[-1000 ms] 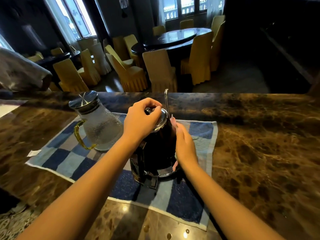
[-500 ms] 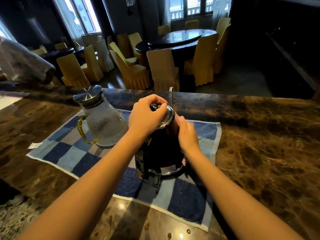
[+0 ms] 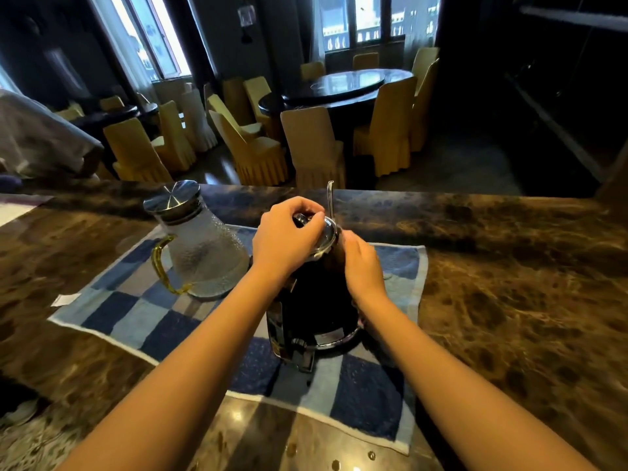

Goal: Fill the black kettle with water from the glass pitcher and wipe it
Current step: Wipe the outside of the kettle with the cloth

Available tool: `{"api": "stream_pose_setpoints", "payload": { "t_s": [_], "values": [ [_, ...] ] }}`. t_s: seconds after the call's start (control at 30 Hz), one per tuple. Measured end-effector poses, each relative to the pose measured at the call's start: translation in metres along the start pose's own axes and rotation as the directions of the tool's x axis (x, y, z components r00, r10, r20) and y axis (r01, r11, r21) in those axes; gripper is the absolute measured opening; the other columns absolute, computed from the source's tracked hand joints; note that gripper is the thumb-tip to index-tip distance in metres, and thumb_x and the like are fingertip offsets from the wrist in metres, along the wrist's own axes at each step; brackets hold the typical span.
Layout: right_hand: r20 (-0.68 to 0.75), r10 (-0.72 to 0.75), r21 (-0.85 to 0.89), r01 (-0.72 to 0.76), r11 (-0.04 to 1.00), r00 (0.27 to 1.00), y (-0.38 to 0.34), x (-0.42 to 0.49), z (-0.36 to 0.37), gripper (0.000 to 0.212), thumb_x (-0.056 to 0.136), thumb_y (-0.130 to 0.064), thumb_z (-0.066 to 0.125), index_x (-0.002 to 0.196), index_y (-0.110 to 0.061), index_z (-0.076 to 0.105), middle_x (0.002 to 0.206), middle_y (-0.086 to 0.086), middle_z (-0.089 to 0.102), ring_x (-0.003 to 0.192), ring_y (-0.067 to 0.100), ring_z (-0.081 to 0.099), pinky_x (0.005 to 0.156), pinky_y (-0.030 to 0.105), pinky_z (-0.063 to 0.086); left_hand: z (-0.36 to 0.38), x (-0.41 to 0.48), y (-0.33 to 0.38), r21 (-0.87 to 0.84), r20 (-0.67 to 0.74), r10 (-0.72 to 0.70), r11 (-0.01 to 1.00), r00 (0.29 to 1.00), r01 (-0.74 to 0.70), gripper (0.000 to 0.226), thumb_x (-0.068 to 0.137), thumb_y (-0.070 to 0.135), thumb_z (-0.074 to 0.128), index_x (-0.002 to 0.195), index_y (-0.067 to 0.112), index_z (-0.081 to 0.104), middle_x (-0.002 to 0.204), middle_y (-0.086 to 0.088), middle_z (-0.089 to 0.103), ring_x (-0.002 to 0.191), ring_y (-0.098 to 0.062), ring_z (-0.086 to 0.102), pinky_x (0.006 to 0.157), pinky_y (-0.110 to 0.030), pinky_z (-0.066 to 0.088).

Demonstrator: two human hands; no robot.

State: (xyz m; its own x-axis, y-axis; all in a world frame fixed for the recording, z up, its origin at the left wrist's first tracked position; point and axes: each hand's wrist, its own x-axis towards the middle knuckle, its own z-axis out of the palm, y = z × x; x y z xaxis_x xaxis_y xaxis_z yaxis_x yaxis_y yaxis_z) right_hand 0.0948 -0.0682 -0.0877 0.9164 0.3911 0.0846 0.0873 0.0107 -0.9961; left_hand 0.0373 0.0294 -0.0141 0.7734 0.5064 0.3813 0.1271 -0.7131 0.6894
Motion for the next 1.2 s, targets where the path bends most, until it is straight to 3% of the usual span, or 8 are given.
{"api": "stream_pose_setpoints", "payload": {
  "t_s": [0.17, 0.33, 0.5, 0.7, 0.83, 1.03, 1.13, 1.2],
  "values": [
    [-0.159, -0.017, -0.013, 0.016, 1.0, 0.987, 0.035, -0.052, 0.008, 0.039, 0.097, -0.044, 0.027, 0.129, -0.043, 0.05, 0.135, -0.015, 0.054, 0.126, 0.004, 0.048, 0.108, 0.037, 0.039, 0.001, 0.001, -0.002, 0.0, 0.002, -0.008, 1.0, 1.0, 0.008, 0.012, 0.08, 0.031, 0.059, 0.085, 0.036, 0.068, 0.09, 0.015, 0.071, 0.092, -0.006, 0.065, 0.087, -0.039, 0.054],
    [-0.081, -0.17, 0.175, 0.182, 0.968, 0.982, -0.005, -0.054, 0.01, 0.036, 0.104, -0.031, 0.029, 0.138, -0.028, 0.042, 0.129, -0.023, 0.048, 0.119, -0.016, 0.044, 0.099, 0.006, 0.035, 0.001, 0.0, 0.0, -0.003, 0.001, -0.017, 1.0, 1.0, 0.017, 0.018, 0.076, 0.038, 0.055, 0.087, 0.035, 0.068, 0.09, 0.015, 0.071, 0.092, -0.008, 0.066, 0.087, -0.041, 0.054],
    [-0.17, -0.029, 0.003, 0.03, 1.0, 0.985, 0.022, -0.015, 0.01, 0.04, 0.103, -0.034, 0.03, 0.136, -0.026, 0.051, 0.142, -0.006, 0.05, 0.135, 0.013, 0.042, 0.113, 0.036, 0.033, 0.0, -0.001, 0.001, -0.003, -0.005, -0.015, 1.0, 1.0, 0.015, 0.015, 0.081, 0.031, 0.059, 0.091, 0.03, 0.07, 0.093, 0.012, 0.071, 0.093, -0.009, 0.065, 0.088, -0.039, 0.053],
    [-0.159, -0.102, 0.094, 0.118, 0.989, 0.982, 0.034, -0.077, 0.017, 0.035, 0.1, -0.039, 0.027, 0.134, -0.049, 0.03, 0.155, -0.014, 0.028, 0.144, 0.0, 0.02, 0.121, 0.039, 0.018, 0.0, 0.0, -0.001, 0.004, 0.003, -0.008, 1.0, 1.0, 0.008, 0.015, 0.079, 0.032, 0.058, 0.09, 0.032, 0.068, 0.093, 0.015, 0.07, 0.094, -0.008, 0.064, 0.087, -0.039, 0.053],
    [-0.018, -0.219, 0.07, 0.22, 0.973, 0.976, 0.003, -0.045, 0.014, 0.044, 0.096, -0.048, 0.024, 0.138, -0.046, 0.037, 0.149, -0.016, 0.039, 0.139, 0.006, 0.035, 0.117, 0.038, 0.027, 0.001, 0.0, -0.001, -0.001, 0.002, -0.026, 1.0, 1.0, 0.026, 0.02, 0.076, 0.039, 0.056, 0.093, 0.034, 0.065, 0.094, 0.015, 0.069, 0.096, -0.008, 0.065, 0.09, -0.041, 0.053],
    [0.073, 0.19, -0.093, -0.183, 0.979, 0.979, 0.015, 0.016, -0.005, 0.036, 0.102, -0.033, 0.028, 0.1, -0.018, 0.06, 0.106, 0.009, 0.059, 0.107, 0.023, 0.053, 0.101, 0.04, 0.04, 0.001, 0.0, 0.001, 0.004, -0.002, -0.029, 1.0, 1.0, 0.029, 0.018, 0.085, 0.03, 0.061, 0.102, 0.026, 0.065, 0.096, 0.013, 0.065, 0.098, -0.008, 0.063, 0.091, -0.036, 0.052],
    [-0.061, 0.149, -0.044, -0.151, 0.988, 0.987, 0.034, -0.012, -0.006, 0.036, 0.103, -0.027, 0.029, 0.114, -0.012, 0.059, 0.116, 0.003, 0.059, 0.114, 0.018, 0.054, 0.094, 0.03, 0.039, 0.001, 0.001, 0.0, 0.003, 0.002, -0.028, 1.0, 1.0, 0.028, 0.017, 0.085, 0.029, 0.061, 0.101, 0.026, 0.066, 0.097, 0.013, 0.066, 0.099, -0.008, 0.063, 0.091, -0.037, 0.052],
    [-0.108, -0.026, -0.021, 0.024, 0.999, 0.994, 0.033, -0.043, 0.001, 0.042, 0.103, -0.031, 0.028, 0.134, -0.017, 0.052, 0.138, -0.001, 0.053, 0.131, 0.012, 0.045, 0.111, 0.032, 0.032, 0.001, 0.0, -0.001, 0.016, 0.003, -0.025, 1.0, 1.0, 0.025, 0.016, 0.085, 0.03, 0.061, 0.101, 0.026, 0.065, 0.098, 0.013, 0.066, 0.099, -0.009, 0.063, 0.092, -0.038, 0.052]
  ]
}}
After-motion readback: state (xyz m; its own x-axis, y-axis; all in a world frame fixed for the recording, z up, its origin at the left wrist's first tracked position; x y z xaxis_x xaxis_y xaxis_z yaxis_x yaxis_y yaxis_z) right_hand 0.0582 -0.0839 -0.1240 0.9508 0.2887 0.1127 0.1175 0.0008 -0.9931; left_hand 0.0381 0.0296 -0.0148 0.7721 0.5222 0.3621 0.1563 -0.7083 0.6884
